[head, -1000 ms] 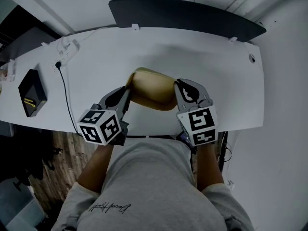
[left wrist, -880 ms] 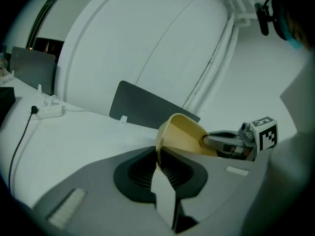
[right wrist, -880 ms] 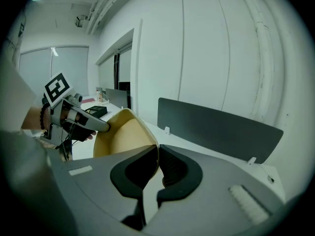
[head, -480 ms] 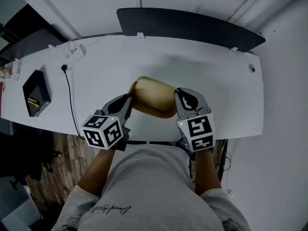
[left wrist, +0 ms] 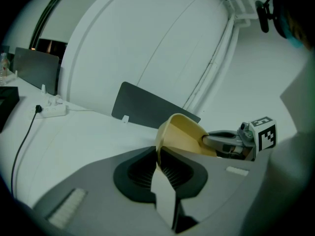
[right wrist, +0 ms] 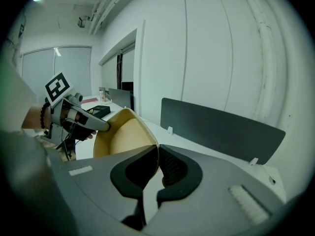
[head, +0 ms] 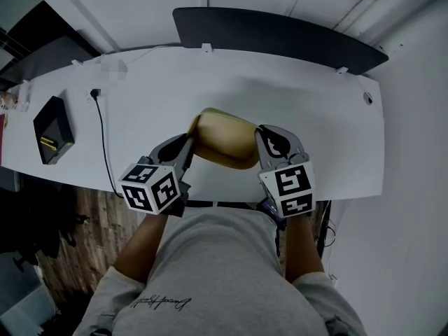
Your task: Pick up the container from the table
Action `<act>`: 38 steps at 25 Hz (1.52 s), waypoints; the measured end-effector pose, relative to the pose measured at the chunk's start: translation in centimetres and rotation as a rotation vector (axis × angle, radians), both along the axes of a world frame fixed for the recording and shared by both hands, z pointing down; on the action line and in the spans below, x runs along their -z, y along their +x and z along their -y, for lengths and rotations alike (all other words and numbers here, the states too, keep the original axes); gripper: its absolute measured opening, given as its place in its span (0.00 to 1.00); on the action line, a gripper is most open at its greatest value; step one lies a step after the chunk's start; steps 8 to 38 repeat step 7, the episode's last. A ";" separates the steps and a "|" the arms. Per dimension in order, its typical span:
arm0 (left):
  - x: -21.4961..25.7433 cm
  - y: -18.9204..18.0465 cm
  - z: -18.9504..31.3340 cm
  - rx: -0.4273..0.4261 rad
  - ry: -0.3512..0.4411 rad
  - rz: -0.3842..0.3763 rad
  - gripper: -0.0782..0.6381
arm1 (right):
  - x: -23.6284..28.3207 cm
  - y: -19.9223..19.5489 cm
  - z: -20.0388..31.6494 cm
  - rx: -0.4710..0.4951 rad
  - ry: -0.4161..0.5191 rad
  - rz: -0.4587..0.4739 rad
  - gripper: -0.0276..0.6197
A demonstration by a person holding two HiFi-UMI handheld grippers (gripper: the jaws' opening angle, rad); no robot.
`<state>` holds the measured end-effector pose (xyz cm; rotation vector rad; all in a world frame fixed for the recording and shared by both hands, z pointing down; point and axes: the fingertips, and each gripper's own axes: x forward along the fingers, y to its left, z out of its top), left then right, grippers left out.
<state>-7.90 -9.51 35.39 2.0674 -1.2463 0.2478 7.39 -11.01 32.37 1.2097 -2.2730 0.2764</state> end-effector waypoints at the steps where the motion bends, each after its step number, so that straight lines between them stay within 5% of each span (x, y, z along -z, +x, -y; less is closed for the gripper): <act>1: 0.0 -0.1 0.0 0.000 0.001 -0.001 0.15 | 0.0 -0.1 0.0 0.001 0.000 -0.001 0.09; 38: 0.0 -0.2 0.2 0.004 0.003 0.000 0.15 | -0.1 -0.2 0.3 0.008 0.000 -0.006 0.09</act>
